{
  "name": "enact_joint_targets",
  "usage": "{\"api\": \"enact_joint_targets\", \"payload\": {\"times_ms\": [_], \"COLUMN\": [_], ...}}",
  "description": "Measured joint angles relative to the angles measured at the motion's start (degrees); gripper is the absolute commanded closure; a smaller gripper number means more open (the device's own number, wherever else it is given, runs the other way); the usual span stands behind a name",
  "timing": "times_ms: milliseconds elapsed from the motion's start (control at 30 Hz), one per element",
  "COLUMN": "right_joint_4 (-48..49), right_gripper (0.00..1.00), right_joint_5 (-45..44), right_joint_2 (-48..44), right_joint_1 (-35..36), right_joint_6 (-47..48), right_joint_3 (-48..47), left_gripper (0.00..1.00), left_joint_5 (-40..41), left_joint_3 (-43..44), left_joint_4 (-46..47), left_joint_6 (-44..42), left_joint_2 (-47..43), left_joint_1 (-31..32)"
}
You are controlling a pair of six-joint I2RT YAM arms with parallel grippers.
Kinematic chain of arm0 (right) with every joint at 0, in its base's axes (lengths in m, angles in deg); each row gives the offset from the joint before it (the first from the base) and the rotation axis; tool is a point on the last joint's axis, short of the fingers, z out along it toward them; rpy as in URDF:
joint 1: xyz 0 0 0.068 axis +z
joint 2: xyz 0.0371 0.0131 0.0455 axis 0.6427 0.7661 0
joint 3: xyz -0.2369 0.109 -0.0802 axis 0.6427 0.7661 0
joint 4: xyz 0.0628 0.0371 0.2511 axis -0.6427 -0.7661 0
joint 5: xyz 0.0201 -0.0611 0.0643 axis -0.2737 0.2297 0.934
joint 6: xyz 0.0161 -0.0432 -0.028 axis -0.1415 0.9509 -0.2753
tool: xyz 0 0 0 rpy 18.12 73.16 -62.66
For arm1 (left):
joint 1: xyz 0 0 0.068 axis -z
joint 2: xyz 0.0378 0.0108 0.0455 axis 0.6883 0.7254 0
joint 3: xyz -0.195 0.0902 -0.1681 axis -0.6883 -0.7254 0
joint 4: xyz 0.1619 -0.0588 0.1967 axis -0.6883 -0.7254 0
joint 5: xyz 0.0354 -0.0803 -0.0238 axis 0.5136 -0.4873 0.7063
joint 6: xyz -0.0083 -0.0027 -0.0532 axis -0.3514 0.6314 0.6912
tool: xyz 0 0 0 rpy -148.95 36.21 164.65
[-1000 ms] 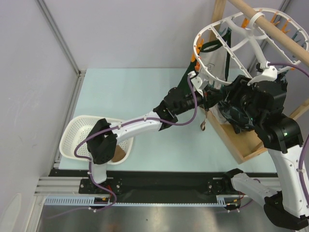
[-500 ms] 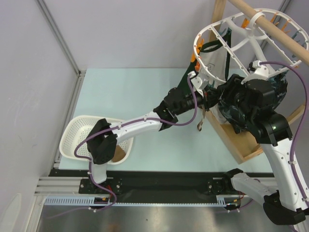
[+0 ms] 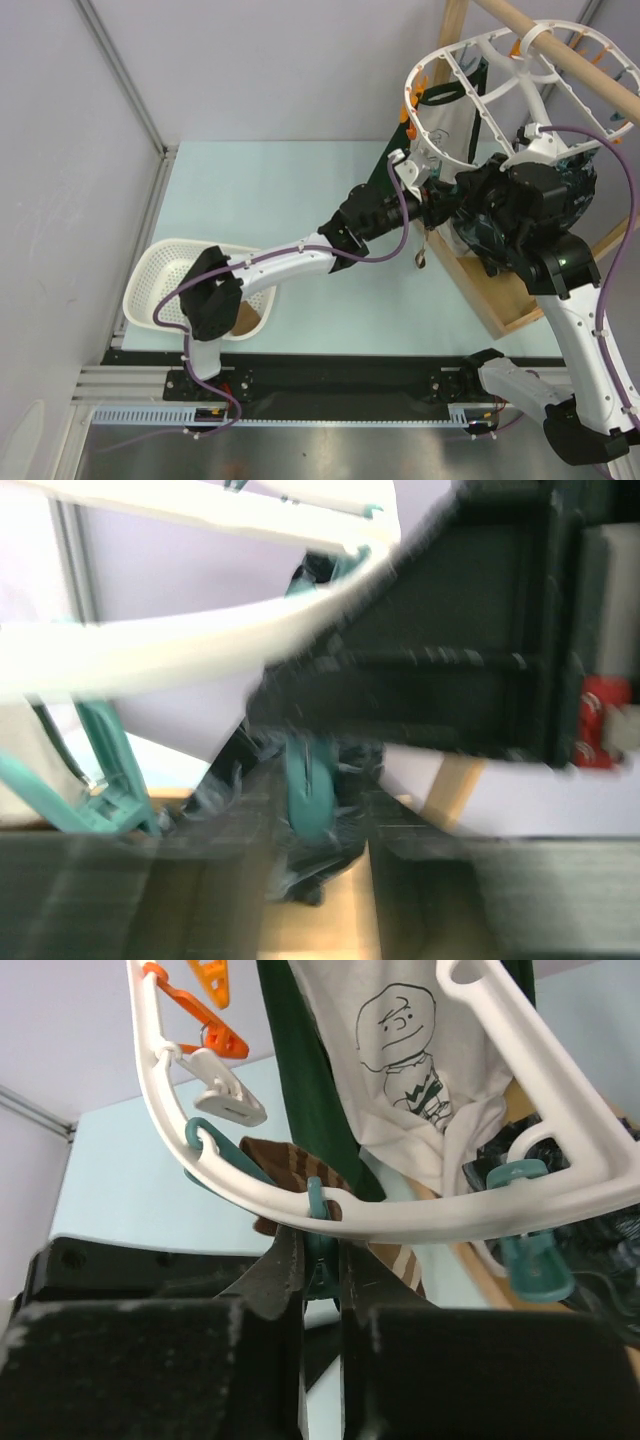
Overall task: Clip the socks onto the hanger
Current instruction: Open the clamp at the hanger.
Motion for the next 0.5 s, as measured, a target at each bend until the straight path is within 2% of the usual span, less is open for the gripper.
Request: {"api": "enact_joint_targets", "payload": {"times_ms": [167, 200, 333, 400, 500], "right_joint_4": [0.09, 0.09, -0.15, -0.24, -0.33], "right_gripper": [1.00, 1.00, 1.00, 1.00, 1.00], "right_joint_5": [0.55, 0.90, 2.49, 3.23, 4.00], "right_joint_2": [0.72, 0.90, 1.07, 1.09, 1.09], "right_joint_1": [-1.11, -1.42, -2.69, -3.17, -3.65], "right_joint_6": [1.25, 1.53, 2.64, 2.89, 3.48], "right_joint_3": [0.02, 0.02, 0.02, 0.02, 0.02], "left_gripper": [0.36, 0.21, 0.26, 0.37, 0.46], "left_joint_5": [-0.26, -0.39, -0.85, -0.48, 1.11], "left_joint_3": [-6.54, -8.24, -14.43, -16.87, -18.16], "left_joint_4": [0.15, -0.02, -3.39, -7.02, -15.45], "left_joint_6": [-0.28, -0.17, 0.87, 1.29, 2.78], "left_joint_2": [-4.00, -5.46, -13.49, -19.37, -29.05], "left_joint_1": [0.13, 0.09, -1.03, -1.90, -3.89]}}
